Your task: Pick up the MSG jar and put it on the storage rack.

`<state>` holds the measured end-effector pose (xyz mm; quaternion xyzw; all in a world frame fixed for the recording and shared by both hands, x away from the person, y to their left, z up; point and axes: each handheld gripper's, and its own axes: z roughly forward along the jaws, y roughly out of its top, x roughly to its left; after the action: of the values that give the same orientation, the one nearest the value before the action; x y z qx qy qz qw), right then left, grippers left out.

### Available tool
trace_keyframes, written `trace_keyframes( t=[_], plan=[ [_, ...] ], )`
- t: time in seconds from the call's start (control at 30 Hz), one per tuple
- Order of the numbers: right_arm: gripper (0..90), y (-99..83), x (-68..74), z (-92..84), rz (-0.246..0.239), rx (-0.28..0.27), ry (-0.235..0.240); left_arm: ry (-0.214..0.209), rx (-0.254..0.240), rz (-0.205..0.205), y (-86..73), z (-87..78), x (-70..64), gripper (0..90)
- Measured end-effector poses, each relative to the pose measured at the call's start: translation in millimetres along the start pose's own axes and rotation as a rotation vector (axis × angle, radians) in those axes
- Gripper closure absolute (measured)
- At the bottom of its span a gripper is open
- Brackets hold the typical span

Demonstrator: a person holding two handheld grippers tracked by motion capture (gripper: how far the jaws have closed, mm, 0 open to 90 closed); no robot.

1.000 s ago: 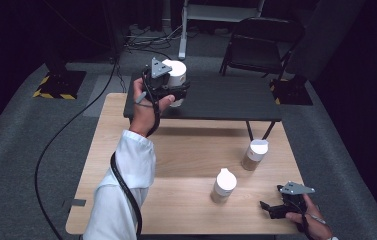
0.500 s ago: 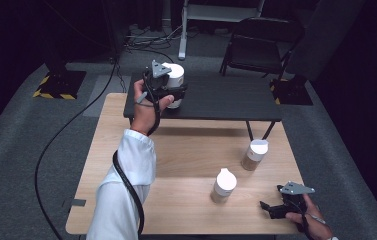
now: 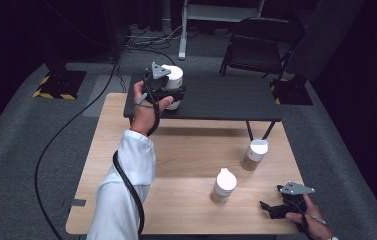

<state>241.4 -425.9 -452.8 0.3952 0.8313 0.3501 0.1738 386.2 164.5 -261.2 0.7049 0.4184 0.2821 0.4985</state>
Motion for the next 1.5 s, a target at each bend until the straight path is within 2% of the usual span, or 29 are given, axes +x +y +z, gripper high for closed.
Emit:
trace_keyframes(
  t=[0.13,0.33,0.5,0.77,0.93,1.03,1.13,1.2,1.4,1.5],
  plan=[
    [0.0,-0.2,0.1,-0.1,0.000,0.000,0.000,-0.001,-0.008,-0.005,-2.6,0.8,1.1,29.9],
    [0.0,-0.3,0.1,-0.2,-0.001,0.000,0.001,0.002,-0.013,0.007,-4.1,1.3,-0.2,29.8],
    [0.0,-0.4,0.1,-0.3,-0.001,0.000,0.001,-0.003,-0.037,-0.007,-10.7,1.0,1.4,29.6],
    [0.0,-0.4,0.1,-0.3,0.000,0.000,0.001,-0.001,-0.036,-0.007,-12.6,2.0,1.5,28.3],
    [0.0,-0.5,0.1,-0.3,0.000,-0.001,0.001,0.013,-0.029,-0.022,-13.3,3.0,1.6,21.9],
    [0.0,-0.6,0.2,-0.6,0.001,0.000,0.001,0.029,-0.010,-0.002,-12.8,4.9,-1.2,18.9],
    [0.0,-0.8,0.2,-0.6,0.000,0.000,0.001,0.033,-0.018,-0.017,-17.1,5.3,-0.5,16.7],
    [0.0,-0.7,0.3,-0.7,0.000,0.000,0.001,0.050,-0.014,-0.019,-19.1,6.3,-1.9,10.5],
    [0.0,-0.8,0.4,-0.8,0.000,0.000,0.000,0.050,-0.010,-0.027,-23.5,7.5,0.5,2.9],
    [0.0,-1.1,0.6,-1.1,0.000,0.000,0.000,0.051,-0.010,-0.033,-24.7,8.8,1.1,1.9]
  ],
)
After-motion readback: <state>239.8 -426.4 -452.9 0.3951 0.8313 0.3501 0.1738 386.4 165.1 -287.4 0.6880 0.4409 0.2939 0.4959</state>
